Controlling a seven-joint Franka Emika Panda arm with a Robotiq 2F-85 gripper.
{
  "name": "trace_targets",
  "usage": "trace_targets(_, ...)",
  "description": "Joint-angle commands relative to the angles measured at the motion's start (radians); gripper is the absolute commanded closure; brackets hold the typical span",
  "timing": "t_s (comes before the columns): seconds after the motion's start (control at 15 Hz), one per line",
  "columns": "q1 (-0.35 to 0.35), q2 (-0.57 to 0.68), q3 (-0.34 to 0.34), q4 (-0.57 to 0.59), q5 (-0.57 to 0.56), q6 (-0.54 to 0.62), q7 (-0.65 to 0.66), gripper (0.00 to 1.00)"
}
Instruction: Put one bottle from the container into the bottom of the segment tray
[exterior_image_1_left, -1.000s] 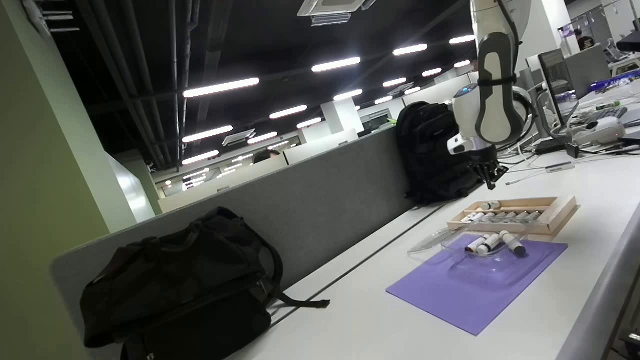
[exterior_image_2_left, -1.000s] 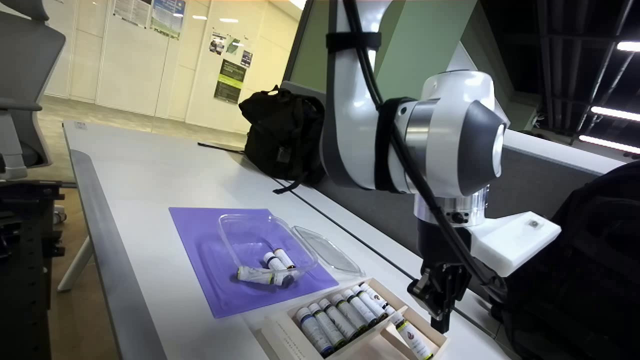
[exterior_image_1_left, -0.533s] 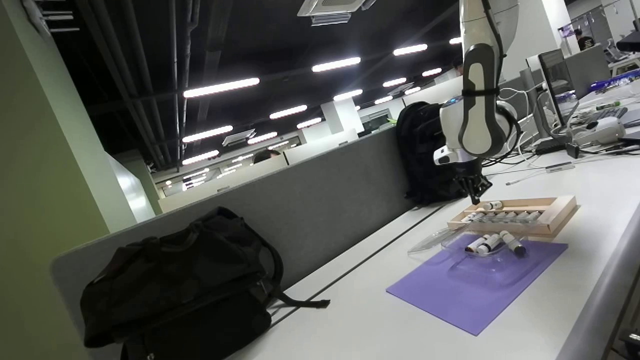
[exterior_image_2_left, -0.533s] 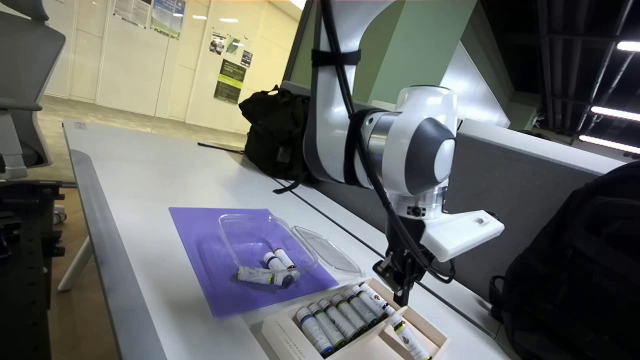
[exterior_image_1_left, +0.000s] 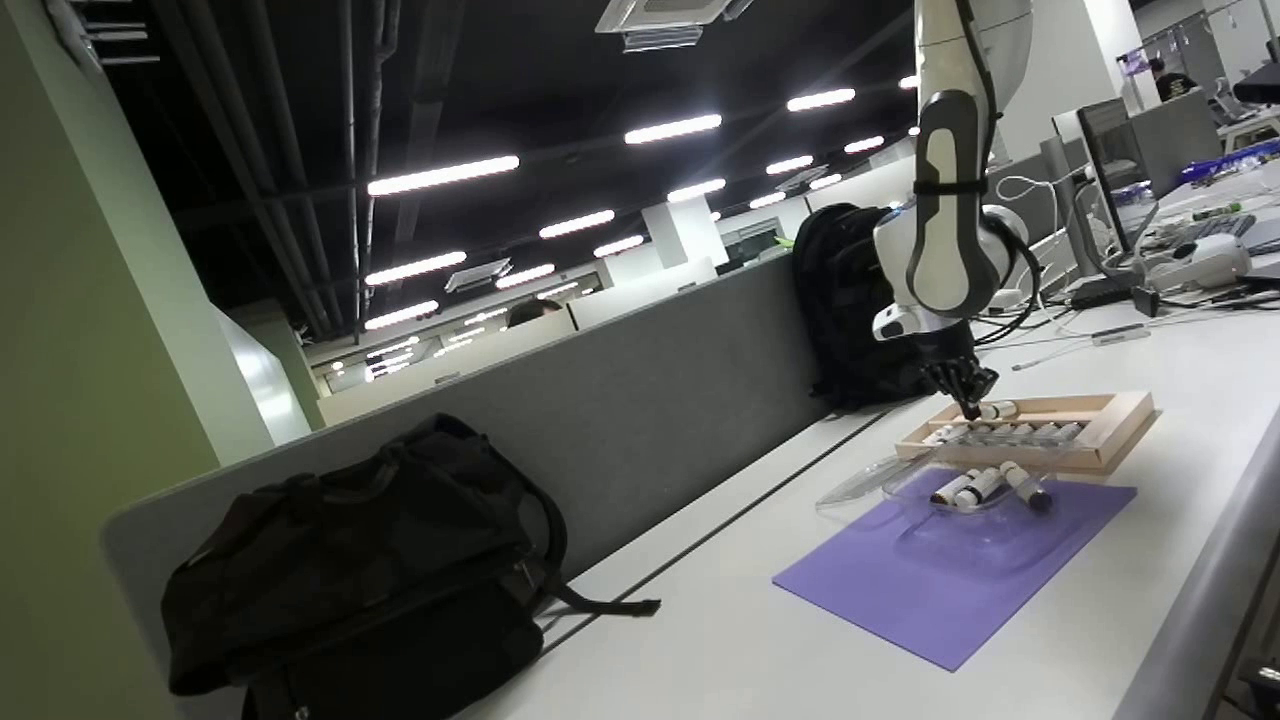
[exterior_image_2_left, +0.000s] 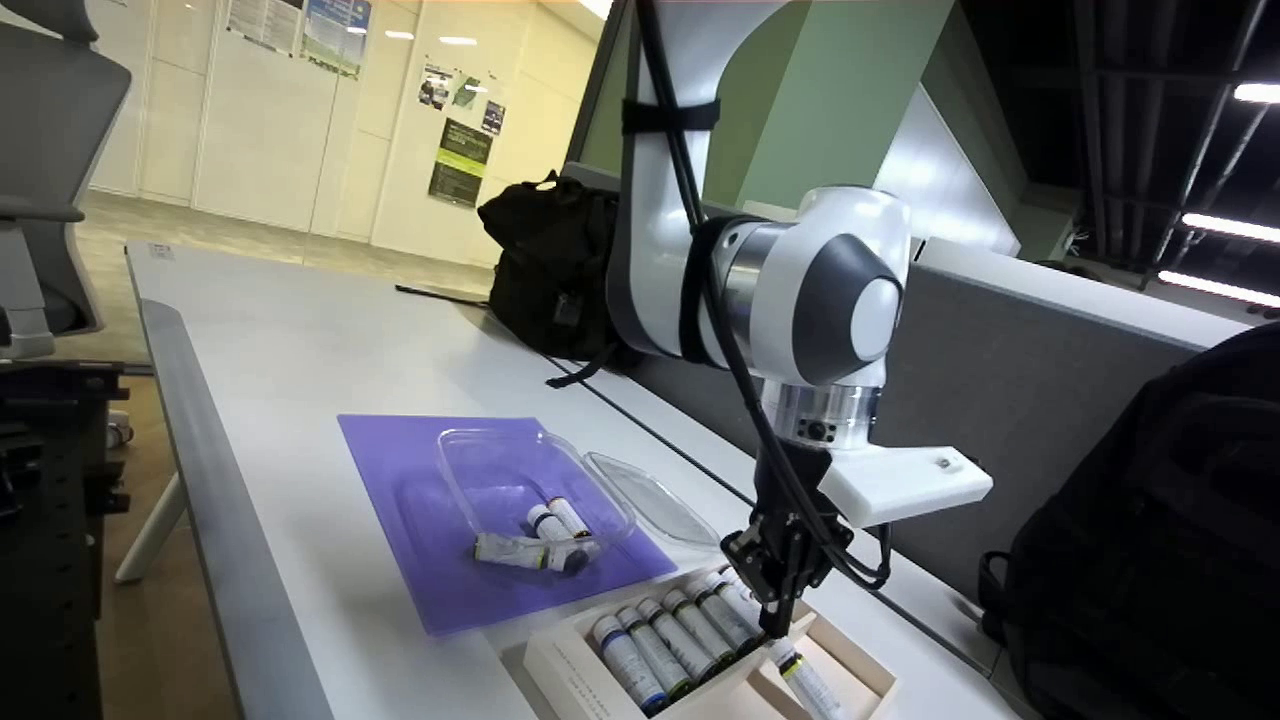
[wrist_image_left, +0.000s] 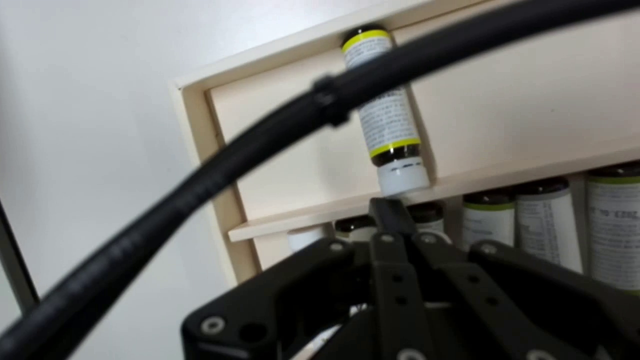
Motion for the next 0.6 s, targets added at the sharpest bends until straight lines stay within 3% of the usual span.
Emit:
trace_targets(0.0, -0.007, 0.0, -0.001, 0.023, 0.034, -0.063, -0.008, 1.0)
trace_targets(0.53, 0.004, -0.048, -0.004, 0.013, 0.043, -0.088, -0.011, 1.0)
